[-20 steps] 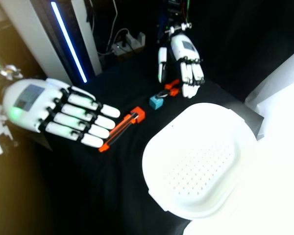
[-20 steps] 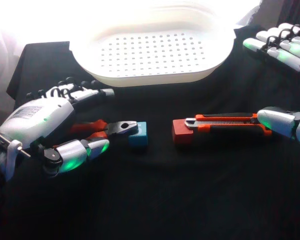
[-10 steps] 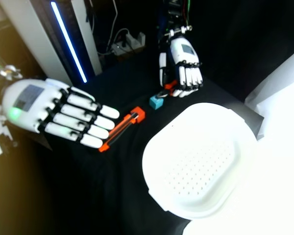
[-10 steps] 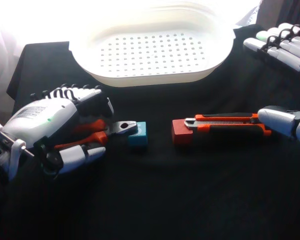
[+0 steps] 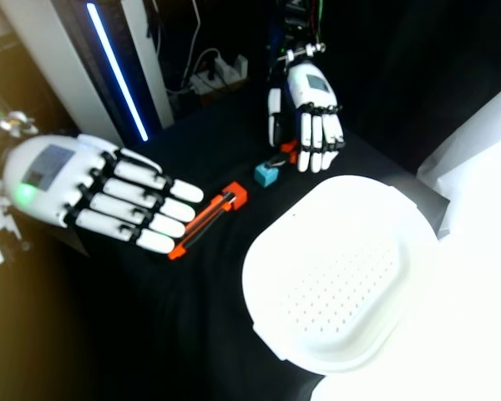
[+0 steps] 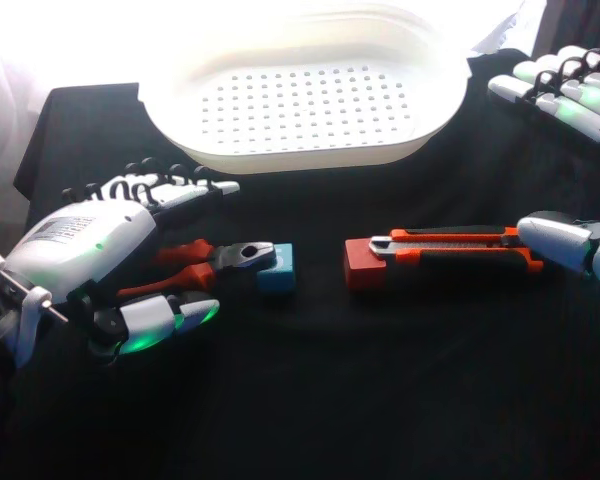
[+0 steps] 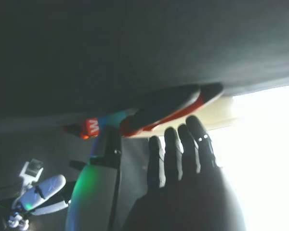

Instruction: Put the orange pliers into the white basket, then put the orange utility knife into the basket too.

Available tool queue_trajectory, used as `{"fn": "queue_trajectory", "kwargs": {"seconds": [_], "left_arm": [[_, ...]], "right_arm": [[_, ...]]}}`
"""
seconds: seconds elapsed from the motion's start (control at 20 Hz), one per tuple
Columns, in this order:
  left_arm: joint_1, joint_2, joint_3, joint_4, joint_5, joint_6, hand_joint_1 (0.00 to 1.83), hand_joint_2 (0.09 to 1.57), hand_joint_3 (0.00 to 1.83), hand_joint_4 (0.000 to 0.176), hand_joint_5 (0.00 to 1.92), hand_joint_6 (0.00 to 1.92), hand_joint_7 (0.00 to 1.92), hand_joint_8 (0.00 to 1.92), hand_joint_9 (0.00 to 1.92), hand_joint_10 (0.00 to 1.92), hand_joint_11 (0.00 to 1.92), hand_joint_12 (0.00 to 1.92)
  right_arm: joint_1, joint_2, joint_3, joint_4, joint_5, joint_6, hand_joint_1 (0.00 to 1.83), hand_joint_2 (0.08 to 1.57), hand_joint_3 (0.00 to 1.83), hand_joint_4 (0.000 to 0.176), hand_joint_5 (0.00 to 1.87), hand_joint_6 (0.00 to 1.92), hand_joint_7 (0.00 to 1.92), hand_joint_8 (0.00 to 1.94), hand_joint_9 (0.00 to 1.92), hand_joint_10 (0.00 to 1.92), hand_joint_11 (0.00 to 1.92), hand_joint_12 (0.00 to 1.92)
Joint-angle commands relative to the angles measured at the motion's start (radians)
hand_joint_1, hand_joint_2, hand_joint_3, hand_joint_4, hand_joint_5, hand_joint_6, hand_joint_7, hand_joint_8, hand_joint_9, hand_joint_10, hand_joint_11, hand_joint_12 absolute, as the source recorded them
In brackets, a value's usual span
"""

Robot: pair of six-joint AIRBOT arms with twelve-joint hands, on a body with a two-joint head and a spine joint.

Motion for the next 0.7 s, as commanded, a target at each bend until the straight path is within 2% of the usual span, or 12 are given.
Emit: {"fn": "queue_trajectory", "kwargs": {"seconds": [0.0, 0.05, 0.1, 0.15, 0.3, 0.35, 0.4, 0.45, 0.5, 0.55, 0.6, 0.65], "left_arm": [[0.009, -0.021, -0.003, -0.006, -0.043, -0.024, 0.97, 1.15, 0.00, 0.047, 0.26, 0.00, 0.24, 0.00, 0.11, 0.28, 0.00, 1.08], [0.009, -0.021, -0.003, -0.006, -0.037, -0.019, 0.95, 1.16, 0.00, 0.045, 0.22, 0.00, 0.19, 0.00, 0.10, 0.21, 0.00, 0.99], [0.008, -0.022, -0.002, -0.009, -0.027, -0.009, 0.95, 1.15, 0.00, 0.043, 0.21, 0.00, 0.18, 0.00, 0.11, 0.14, 0.00, 0.93], [0.008, -0.026, 0.001, -0.016, -0.011, 0.002, 0.98, 1.13, 0.00, 0.031, 0.21, 0.00, 0.18, 0.00, 0.12, 0.10, 0.00, 0.82], [0.001, -0.049, 0.020, -0.034, 0.045, 0.029, 0.97, 1.15, 0.00, 0.057, 0.20, 0.00, 0.17, 0.00, 0.16, 0.05, 0.00, 0.78], [-0.009, -0.057, 0.021, -0.047, 0.070, 0.065, 1.00, 1.16, 0.00, 0.045, 0.23, 0.01, 0.22, 0.01, 0.18, 0.04, 0.00, 0.82], [-0.015, -0.063, 0.025, -0.050, 0.085, 0.080, 1.04, 1.20, 0.00, 0.017, 0.35, 0.03, 0.35, 0.02, 0.28, 0.06, 0.00, 0.95], [-0.015, -0.067, 0.030, -0.053, 0.092, 0.081, 1.08, 1.22, 0.00, 0.007, 0.47, 0.07, 0.49, 0.07, 0.43, 0.14, 0.00, 1.23], [-0.016, -0.067, 0.030, -0.056, 0.091, 0.081, 1.05, 1.36, 0.00, 0.027, 0.50, 1.38, 0.54, 1.31, 0.30, 0.96, 0.00, 1.56], [-0.016, -0.067, 0.031, -0.058, 0.088, 0.081, 1.21, 1.37, 0.00, 0.000, 0.35, 1.81, 0.52, 1.68, 0.38, 1.73, 0.36, 1.85], [-0.017, -0.067, 0.032, -0.058, 0.085, 0.081, 1.33, 1.29, 0.00, 0.000, 0.54, 1.90, 0.67, 1.87, 0.83, 1.88, 0.94, 1.91], [-0.019, -0.066, 0.033, -0.058, 0.082, 0.081, 1.36, 1.28, 0.00, 0.000, 0.69, 1.92, 0.84, 1.91, 1.10, 1.91, 1.25, 1.92]], "right_arm": [[0.010, 0.001, 0.003, -0.008, 0.121, 0.000, 0.38, 1.32, 0.00, 0.007, 0.00, 0.00, 0.00, 0.00, 0.00, 0.00, 0.00, 0.00], [0.010, 0.001, 0.003, -0.008, 0.121, 0.000, 0.36, 1.32, 0.00, 0.008, 0.00, 0.00, 0.00, 0.00, 0.00, 0.00, 0.00, 0.00], [0.010, 0.001, 0.003, -0.008, 0.121, 0.000, 0.37, 1.31, 0.00, 0.019, 0.00, 0.00, 0.00, 0.00, 0.00, 0.00, 0.00, 0.00], [0.010, 0.001, 0.003, -0.008, 0.121, 0.000, 0.37, 1.31, 0.00, 0.023, 0.00, 0.00, 0.00, 0.00, 0.00, 0.00, 0.00, 0.00], [0.010, 0.000, 0.003, -0.008, 0.121, 0.000, 0.38, 1.31, 0.00, 0.018, 0.00, 0.00, 0.00, 0.00, 0.00, 0.00, 0.00, 0.00], [0.010, 0.000, 0.003, -0.008, 0.121, 0.000, 0.36, 1.31, 0.00, 0.023, 0.00, 0.00, 0.00, 0.00, 0.00, 0.00, 0.00, 0.00], [0.010, 0.000, 0.003, -0.008, 0.121, 0.001, 0.35, 1.32, 0.00, 0.026, 0.00, 0.00, 0.00, 0.00, 0.00, 0.00, 0.00, 0.00], [0.009, 0.000, 0.003, -0.008, 0.121, 0.001, 0.37, 1.32, 0.00, 0.029, 0.00, 0.00, 0.00, 0.00, 0.00, 0.00, 0.00, 0.00], [0.009, 0.000, 0.003, -0.008, 0.121, 0.001, 0.36, 1.31, 0.00, 0.021, 0.00, 0.00, 0.00, 0.00, 0.00, 0.00, 0.00, 0.00], [0.009, 0.000, 0.003, -0.008, 0.121, 0.002, 0.36, 1.32, 0.00, 0.021, 0.00, 0.00, 0.00, 0.00, 0.00, 0.00, 0.00, 0.00], [0.008, -0.001, 0.003, -0.008, 0.121, 0.002, 0.36, 1.31, 0.00, 0.018, 0.00, 0.00, 0.00, 0.00, 0.00, 0.00, 0.00, 0.00], [0.008, -0.001, 0.003, -0.008, 0.121, 0.002, 0.36, 1.31, 0.00, 0.013, 0.00, 0.00, 0.00, 0.00, 0.00, 0.00, 0.00, 0.00]]}}
